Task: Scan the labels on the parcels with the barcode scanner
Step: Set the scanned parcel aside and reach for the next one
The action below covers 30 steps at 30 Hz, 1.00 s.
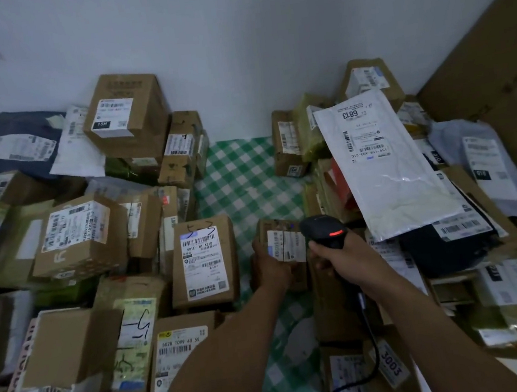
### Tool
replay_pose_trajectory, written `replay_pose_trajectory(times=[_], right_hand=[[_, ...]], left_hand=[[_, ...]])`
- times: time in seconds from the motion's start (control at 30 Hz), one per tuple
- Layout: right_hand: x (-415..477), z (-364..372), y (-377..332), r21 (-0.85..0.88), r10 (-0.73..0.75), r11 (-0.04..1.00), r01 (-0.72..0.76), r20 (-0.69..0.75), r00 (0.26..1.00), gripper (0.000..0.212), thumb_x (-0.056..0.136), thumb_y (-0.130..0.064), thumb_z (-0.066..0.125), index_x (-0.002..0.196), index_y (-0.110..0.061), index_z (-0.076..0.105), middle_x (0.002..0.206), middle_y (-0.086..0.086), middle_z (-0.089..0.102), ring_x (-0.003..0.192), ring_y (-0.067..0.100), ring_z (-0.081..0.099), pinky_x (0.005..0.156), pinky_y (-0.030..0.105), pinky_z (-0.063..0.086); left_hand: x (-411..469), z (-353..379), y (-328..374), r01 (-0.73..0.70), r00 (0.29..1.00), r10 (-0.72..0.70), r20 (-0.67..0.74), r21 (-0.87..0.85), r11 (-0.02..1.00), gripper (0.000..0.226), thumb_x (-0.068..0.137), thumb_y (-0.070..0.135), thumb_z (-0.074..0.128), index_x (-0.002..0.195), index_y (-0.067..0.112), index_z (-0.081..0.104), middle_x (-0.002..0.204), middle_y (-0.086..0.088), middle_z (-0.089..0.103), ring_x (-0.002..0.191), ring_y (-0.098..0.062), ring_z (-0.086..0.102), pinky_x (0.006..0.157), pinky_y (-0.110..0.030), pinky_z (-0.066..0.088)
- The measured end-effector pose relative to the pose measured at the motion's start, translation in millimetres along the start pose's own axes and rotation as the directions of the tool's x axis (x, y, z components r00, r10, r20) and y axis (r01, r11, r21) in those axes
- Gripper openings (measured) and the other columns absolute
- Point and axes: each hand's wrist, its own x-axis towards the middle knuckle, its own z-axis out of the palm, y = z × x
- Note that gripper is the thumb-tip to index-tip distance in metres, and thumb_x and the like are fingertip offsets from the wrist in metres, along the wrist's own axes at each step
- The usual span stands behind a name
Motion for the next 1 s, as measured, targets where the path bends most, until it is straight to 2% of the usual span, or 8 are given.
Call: replay_pose_trajectory(times=[0.07,0.17,0.33,0.47,0.57,0.67,0.83,1.0], right_hand=[[-2,-2,0,0.010,-0.004,1.000,0.004,0.000,1.000,0.017,0.096,-0.034,0.071,0.109,-0.040,0.062,0.093,0.002,0.078,0.083,0.021,0.075,0.077,0.039,0.059],[-7,-5,-2,0.039,-0.004,0.999,0.004,0.004,1.000,0.014,0.097,-0.033,0.070,0.104,-0.042,0.061,0.093,0.004,0.078,0.085,0.024,0.075,0.073,0.036,0.058],[-17,-8,-13,0.074,-0.050,0.996,0.051,-0.016,0.999,0.014,0.098,-0.031,0.070,0.110,-0.034,0.064,0.092,0.005,0.077,0.080,0.021,0.074,0.077,0.041,0.059],[-28,-9,-25,0.106,-0.115,0.986,0.125,-0.103,0.988,0.043,0.094,-0.033,0.074,0.134,-0.027,0.060,0.107,-0.003,0.074,0.088,0.017,0.073,0.079,0.039,0.061],[-42,-14,-35,0.135,-0.182,0.971,0.200,-0.131,0.975,0.039,0.095,-0.029,0.073,0.131,-0.032,0.060,0.107,-0.011,0.071,0.084,-0.002,0.066,0.068,0.019,0.051],[-54,-19,-43,0.133,-0.228,0.960,0.247,-0.142,0.963,0.038,0.094,-0.030,0.074,0.131,-0.029,0.062,0.111,-0.004,0.073,0.093,0.013,0.072,0.076,0.026,0.053],[-66,-19,-55,0.104,-0.265,0.954,0.280,-0.140,0.954,0.042,0.096,-0.025,0.072,0.136,-0.028,0.058,0.113,0.001,0.072,0.094,0.025,0.072,0.070,0.029,0.052],[-80,-16,-67,0.028,-0.276,0.959,0.281,-0.121,0.954,0.038,0.095,-0.021,0.072,0.131,-0.024,0.060,0.099,0.000,0.072,0.066,0.006,0.069,0.056,0.018,0.050]], left_hand=[[-8,-6,1,-0.021,0.998,0.031,-0.062,0.156,0.988,0.086,0.070,0.039,0.083,0.138,0.049,0.031,0.131,0.005,0.061,0.113,-0.022,0.061,0.100,-0.048,0.051],[-31,-17,11,-0.107,0.975,0.171,-0.140,0.379,0.919,0.095,0.068,0.045,0.082,0.149,0.037,0.035,0.144,0.001,0.049,0.131,-0.027,0.048,0.108,-0.045,0.040],[-54,-22,35,-0.298,0.912,0.371,-0.175,0.341,0.892,0.093,0.069,0.032,0.083,0.151,0.027,0.040,0.144,-0.006,0.048,0.130,-0.031,0.047,0.104,-0.046,0.044],[-71,-33,69,-0.464,0.827,0.522,-0.211,0.269,0.844,0.081,0.078,0.029,0.084,0.148,0.031,0.045,0.141,-0.001,0.049,0.125,-0.022,0.051,0.098,-0.041,0.050],[-72,-55,91,-0.552,0.817,0.569,-0.094,0.156,0.819,0.063,0.078,0.044,0.083,0.135,0.040,0.057,0.125,0.010,0.060,0.110,-0.009,0.059,0.090,-0.036,0.054],[-69,-85,112,-0.601,0.795,0.606,0.009,0.147,0.786,0.045,0.078,0.042,0.084,0.119,0.045,0.067,0.109,0.016,0.071,0.098,-0.004,0.068,0.086,-0.040,0.060],[-58,-128,143,-0.624,0.780,0.624,0.058,0.160,0.765,0.059,0.088,0.025,0.079,0.142,0.034,0.058,0.132,0.006,0.066,0.116,-0.013,0.064,0.106,-0.042,0.051],[-54,-161,167,-0.660,0.751,0.630,0.199,0.218,0.719,0.053,0.101,0.026,0.063,0.151,0.030,0.048,0.147,0.002,0.054,0.132,-0.019,0.054,0.118,-0.048,0.039]])
